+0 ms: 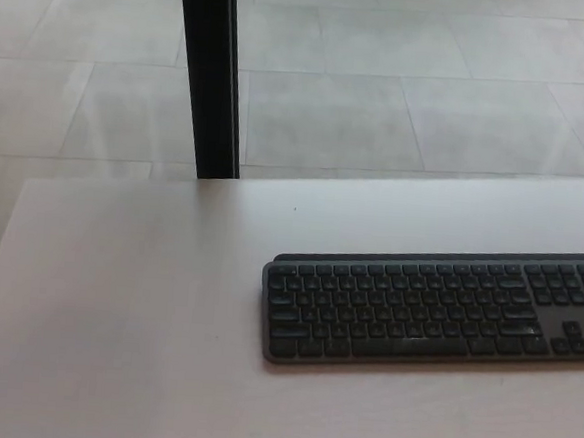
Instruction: The robot uses its right fingers to click on the space key of the black keyboard placed on the center of the white desk.
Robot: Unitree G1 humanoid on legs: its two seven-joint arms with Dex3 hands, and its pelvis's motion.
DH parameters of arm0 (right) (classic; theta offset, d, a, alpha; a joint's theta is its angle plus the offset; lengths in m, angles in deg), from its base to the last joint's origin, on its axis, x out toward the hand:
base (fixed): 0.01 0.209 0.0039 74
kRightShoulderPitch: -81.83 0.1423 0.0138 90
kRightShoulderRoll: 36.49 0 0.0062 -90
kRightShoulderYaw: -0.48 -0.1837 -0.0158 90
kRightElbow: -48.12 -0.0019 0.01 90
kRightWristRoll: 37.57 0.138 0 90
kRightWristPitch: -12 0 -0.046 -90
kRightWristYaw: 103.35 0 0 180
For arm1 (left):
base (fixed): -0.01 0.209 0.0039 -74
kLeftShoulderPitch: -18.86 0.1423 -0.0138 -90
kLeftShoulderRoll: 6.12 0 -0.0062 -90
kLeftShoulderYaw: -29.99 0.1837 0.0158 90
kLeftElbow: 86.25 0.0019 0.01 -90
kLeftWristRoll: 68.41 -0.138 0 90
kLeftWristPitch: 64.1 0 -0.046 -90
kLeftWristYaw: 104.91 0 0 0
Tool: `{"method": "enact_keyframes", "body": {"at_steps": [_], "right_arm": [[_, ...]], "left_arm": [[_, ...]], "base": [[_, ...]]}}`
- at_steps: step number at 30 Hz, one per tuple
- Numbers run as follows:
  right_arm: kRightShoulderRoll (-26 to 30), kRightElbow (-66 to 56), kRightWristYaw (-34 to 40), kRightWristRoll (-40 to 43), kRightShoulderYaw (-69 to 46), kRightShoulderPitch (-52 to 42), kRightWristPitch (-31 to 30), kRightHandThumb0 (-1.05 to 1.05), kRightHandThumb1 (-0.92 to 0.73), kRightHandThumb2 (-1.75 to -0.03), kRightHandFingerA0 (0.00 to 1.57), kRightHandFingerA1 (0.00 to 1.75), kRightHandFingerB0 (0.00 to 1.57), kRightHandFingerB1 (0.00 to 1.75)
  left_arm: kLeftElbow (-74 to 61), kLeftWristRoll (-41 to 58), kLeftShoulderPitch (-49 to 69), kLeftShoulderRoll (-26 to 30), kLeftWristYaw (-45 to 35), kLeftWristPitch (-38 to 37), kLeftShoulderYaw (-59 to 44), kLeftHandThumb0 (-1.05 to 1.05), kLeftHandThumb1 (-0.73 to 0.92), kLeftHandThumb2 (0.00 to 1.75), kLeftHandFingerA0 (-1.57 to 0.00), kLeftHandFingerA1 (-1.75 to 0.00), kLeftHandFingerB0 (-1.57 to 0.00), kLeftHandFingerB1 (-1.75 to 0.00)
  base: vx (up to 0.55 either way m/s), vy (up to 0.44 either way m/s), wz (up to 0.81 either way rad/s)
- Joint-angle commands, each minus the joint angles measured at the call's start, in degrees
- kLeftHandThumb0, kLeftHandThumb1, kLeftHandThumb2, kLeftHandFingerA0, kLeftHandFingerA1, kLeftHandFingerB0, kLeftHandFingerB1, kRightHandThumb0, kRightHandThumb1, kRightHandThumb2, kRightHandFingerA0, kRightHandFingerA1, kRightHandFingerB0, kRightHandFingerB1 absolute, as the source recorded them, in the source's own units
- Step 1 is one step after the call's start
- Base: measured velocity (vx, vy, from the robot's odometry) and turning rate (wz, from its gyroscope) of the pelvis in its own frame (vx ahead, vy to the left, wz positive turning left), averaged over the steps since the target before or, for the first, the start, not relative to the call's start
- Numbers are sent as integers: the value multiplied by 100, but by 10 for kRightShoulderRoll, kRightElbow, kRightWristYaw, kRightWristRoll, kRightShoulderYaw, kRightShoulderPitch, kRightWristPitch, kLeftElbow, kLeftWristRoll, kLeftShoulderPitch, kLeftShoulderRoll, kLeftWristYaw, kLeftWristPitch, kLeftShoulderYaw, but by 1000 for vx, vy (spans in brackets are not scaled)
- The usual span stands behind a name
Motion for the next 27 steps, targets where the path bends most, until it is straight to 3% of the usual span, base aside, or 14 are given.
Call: {"method": "enact_keyframes", "body": {"at_steps": [1, 2, 3, 4, 5, 6, 10, 12, 14, 21, 25, 27], "right_arm": [[19, -46, 28, 129, -111, 8, -43, -41, -47, -76, 84, 92, 49, 71], [22, -50, 28, 133, -123, 10, -41, -42, -47, -75, 85, 90, 46, 71], [30, -47, 59, 147, -152, 27, -43, -50, -52, -69, 95, 85, 55, 73], [34, -47, 72, 152, -166, 35, -45, -62, -65, -62, 91, 90, 48, 73], [37, -45, 77, 157, -178, 42, -45, -47, -51, -72, 98, 91, 55, 75], [53, -51, 89, 179, -208, 60, -51, -48, -55, -73, 85, 89, 49, 77], [76, -60, 95, 199, -247, 90, -62, -50, -55, -74, 85, 92, 49, 76], [85, -82, 111, 193, -252, 103, -79, -55, -53, -72, 85, 86, 59, 80], [103, -101, 114, 208, -262, 141, -96, -56, -56, -70, 80, 82, 58, 78], [132, -149, 130, 182, -222, 219, -116, -57, -62, -59, 75, 61, 59, 55], [107, -254, 130, 177, -144, 244, -170, -51, -56, -57, 92, 59, 73, 47], [98, -283, 138, 174, -118, 244, -188, -51, -56, -57, 92, 59, 73, 47]], "left_arm": [[42, 89, -22, 33, 18, 0, -81, -55, 73, 62, -73, -66, -55, -53], [44, 86, -23, 33, 17, -1, -83, -54, 74, 62, -73, -65, -54, -52], [45, 83, -23, 33, 18, -1, -83, -54, 74, 62, -74, -66, -56, -53], [46, 81, -24, 32, 19, -2, -84, -55, 74, 62, -73, -66, -56, -54], [47, 80, -25, 32, 19, -2, -85, -54, 74, 62, -74, -66, -56, -53], [47, 79, -26, 31, 19, -1, -87, -54, 74, 62, -71, -66, -54, -53], [48, 85, -25, 32, 15, 2, -95, -53, 74, 62, -73, -69, -54, -54], [51, 78, -23, 33, 15, -1, -90, -55, 75, 62, -74, -68, -56, -53], [54, 80, -23, 34, 19, 0, -92, -56, 74, 62, -75, -66, -57, -53], [56, 82, -24, 33, 22, -2, -89, -56, 74, 62, -76, -68, -56, -53], [54, 88, -21, 31, 18, -5, -88, -54, 74, 62, -73, -65, -55, -53], [53, 90, -21, 31, 17, -4, -88, -54, 74, 62, -73, -65, -55, -53]], "base": [[0, 0, 0], [0, 0, 0], [0, 0, 0], [0, 0, 0], [0, 0, 0], [0, 0, 0], [0, 0, 0], [0, 0, 0], [0, 0, 0], [0, 0, 0], [0, 0, 0], [0, 0, 0]]}}
